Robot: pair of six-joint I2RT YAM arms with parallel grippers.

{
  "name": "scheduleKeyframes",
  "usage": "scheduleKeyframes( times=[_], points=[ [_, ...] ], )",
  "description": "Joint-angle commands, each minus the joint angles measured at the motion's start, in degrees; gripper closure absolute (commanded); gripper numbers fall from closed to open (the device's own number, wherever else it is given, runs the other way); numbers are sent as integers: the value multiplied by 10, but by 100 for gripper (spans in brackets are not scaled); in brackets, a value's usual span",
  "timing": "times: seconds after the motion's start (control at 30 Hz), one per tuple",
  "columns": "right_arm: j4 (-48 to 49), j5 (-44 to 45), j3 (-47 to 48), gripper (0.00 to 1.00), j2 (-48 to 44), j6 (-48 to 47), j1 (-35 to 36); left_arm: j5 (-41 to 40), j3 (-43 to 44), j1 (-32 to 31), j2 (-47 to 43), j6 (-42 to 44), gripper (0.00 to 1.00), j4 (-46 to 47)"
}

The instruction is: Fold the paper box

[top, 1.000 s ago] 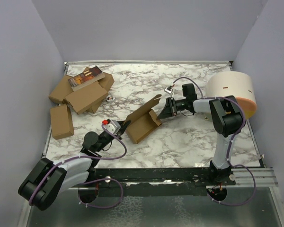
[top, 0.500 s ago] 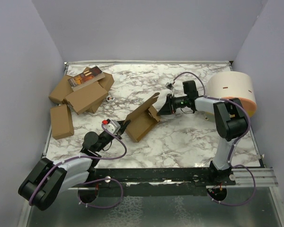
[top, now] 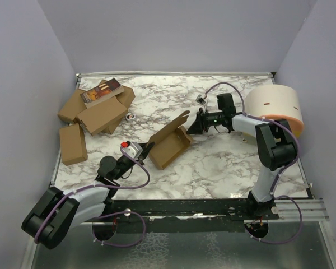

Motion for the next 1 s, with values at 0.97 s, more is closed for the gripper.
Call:
scheduleKeyframes(
  times=[0.97],
  points=[
    [30, 21, -15, 56, 19, 8, 34, 7, -2, -2, 17, -39, 100, 44]
  ],
)
